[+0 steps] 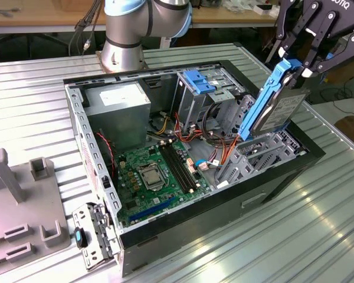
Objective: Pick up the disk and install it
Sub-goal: 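Insert the disk into the insertion slot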
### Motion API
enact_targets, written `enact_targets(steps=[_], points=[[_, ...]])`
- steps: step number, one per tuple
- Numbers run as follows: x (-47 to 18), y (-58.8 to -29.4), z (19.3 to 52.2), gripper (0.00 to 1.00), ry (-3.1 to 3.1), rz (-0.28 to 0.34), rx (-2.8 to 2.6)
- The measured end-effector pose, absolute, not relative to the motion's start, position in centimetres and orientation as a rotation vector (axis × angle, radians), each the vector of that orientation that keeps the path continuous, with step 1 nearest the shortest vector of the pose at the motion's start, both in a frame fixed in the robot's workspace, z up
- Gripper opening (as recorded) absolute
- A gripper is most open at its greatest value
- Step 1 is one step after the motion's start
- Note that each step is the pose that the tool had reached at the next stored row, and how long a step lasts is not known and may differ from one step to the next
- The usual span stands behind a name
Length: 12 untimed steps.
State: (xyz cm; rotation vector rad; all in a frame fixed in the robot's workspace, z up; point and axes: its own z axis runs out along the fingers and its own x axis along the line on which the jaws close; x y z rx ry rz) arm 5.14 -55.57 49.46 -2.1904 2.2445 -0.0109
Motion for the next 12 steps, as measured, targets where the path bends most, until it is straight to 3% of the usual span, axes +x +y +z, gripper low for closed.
enact_targets(steps=[12], points=[[6.1, -55.6, 47.8, 0.37, 2.236, -0.011, -2.199]])
